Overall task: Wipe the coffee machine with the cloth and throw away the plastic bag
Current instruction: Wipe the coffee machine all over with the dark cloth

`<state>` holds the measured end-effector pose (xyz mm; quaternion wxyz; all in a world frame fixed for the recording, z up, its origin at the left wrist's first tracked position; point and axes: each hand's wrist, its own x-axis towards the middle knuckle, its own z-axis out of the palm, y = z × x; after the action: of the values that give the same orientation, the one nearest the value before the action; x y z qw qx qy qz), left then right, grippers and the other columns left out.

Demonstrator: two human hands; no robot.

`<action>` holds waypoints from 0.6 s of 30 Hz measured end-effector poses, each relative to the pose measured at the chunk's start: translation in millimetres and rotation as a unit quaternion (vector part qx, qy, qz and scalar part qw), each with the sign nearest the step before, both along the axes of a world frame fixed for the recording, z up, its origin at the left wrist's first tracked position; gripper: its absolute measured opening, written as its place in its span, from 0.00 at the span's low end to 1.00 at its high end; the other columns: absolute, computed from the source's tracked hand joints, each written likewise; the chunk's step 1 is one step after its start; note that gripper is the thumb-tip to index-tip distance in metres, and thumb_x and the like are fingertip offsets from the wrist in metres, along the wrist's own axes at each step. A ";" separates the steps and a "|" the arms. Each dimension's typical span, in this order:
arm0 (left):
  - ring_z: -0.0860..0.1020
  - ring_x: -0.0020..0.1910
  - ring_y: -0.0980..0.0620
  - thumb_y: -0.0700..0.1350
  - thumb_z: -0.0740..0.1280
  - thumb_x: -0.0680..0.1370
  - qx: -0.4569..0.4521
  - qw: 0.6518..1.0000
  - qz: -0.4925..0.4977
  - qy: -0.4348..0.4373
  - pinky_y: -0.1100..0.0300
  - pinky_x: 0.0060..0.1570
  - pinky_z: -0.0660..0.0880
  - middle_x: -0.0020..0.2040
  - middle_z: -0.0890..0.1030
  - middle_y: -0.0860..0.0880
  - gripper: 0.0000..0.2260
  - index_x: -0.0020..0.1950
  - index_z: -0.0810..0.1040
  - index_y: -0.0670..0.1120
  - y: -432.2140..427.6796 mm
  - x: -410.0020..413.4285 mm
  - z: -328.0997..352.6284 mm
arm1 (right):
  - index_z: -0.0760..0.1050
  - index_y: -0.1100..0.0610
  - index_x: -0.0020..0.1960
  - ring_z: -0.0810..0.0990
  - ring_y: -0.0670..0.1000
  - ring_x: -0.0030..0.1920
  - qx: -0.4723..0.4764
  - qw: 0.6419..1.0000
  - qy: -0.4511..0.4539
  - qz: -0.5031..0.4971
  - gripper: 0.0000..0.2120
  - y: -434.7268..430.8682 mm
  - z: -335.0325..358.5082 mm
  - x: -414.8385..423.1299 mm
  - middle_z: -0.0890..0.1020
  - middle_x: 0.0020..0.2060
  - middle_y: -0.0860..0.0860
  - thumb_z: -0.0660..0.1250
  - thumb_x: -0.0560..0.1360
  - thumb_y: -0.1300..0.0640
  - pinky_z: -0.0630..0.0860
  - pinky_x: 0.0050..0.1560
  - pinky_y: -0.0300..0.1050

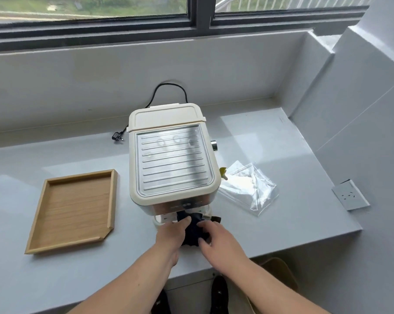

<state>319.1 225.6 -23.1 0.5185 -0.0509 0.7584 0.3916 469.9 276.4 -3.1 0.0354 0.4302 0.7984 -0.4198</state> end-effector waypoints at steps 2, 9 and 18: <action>0.83 0.55 0.43 0.51 0.73 0.79 0.001 1.000 -0.015 -0.006 0.44 0.65 0.78 0.52 0.87 0.45 0.12 0.56 0.83 0.44 5.8 4.4 1.2 | 0.71 0.46 0.70 0.80 0.46 0.55 -0.037 0.998 0.010 -0.051 0.24 4.4 -8.5 -7.4 0.79 0.60 0.47 0.66 0.75 0.49 0.77 0.54 0.42; 0.83 0.53 0.48 0.47 0.69 0.80 0.012 0.989 -0.145 0.022 0.53 0.51 0.78 0.51 0.87 0.48 0.05 0.54 0.83 0.51 18.1 14.1 13.7 | 0.68 0.48 0.54 0.78 0.46 0.42 -0.033 0.995 0.006 -0.091 0.15 18.3 -22.7 -14.1 0.78 0.47 0.48 0.68 0.70 0.52 0.68 0.35 0.39; 0.80 0.47 0.51 0.60 0.60 0.75 -0.031 0.769 -0.523 0.365 0.54 0.45 0.79 0.51 0.80 0.55 0.16 0.60 0.74 0.58 46.8 55.2 88.5 | 0.62 0.55 0.35 0.65 0.46 0.24 -0.116 0.960 0.081 -0.241 0.16 50.0 -20.2 -2.4 0.68 0.29 0.51 0.59 0.82 0.60 0.66 0.22 0.35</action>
<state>374.3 272.4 65.3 0.3251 0.4844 0.8118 0.0247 467.5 326.4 -23.3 -0.0818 0.5669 0.6172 -0.5394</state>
